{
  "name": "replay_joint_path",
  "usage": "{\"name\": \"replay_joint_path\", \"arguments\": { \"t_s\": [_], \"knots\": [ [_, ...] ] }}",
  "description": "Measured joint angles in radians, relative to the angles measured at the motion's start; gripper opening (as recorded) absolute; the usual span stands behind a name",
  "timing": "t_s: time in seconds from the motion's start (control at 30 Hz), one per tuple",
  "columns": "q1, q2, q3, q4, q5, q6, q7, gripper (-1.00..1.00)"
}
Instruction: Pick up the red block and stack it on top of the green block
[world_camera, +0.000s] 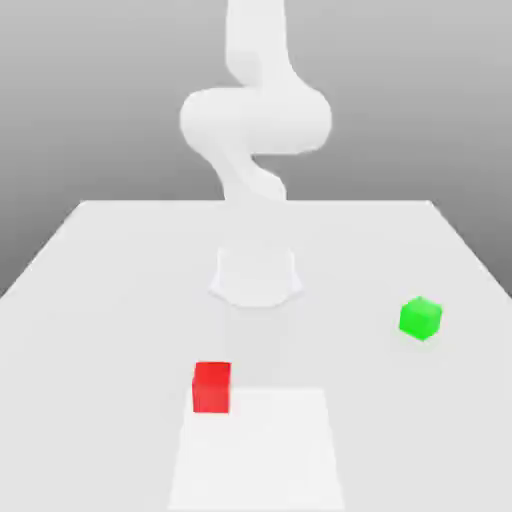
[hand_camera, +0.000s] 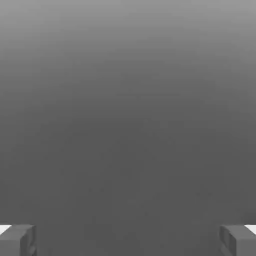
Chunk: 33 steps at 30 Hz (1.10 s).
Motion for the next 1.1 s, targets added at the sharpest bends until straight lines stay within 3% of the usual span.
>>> {"name": "replay_joint_path", "arguments": {
  "t_s": [0.53,0.77,0.8,1.1],
  "knots": [
    [-0.066,0.521,-0.094,-0.513,-0.044,0.407,-0.096,0.0],
    [-0.11,0.869,-0.045,-0.539,0.067,0.686,-0.195,0.0],
    [-0.125,0.903,-0.03,-0.534,0.073,0.715,-0.2,-1.0],
    [-0.122,0.858,-0.038,-0.541,0.051,0.676,-0.183,-1.0]
  ]
}}
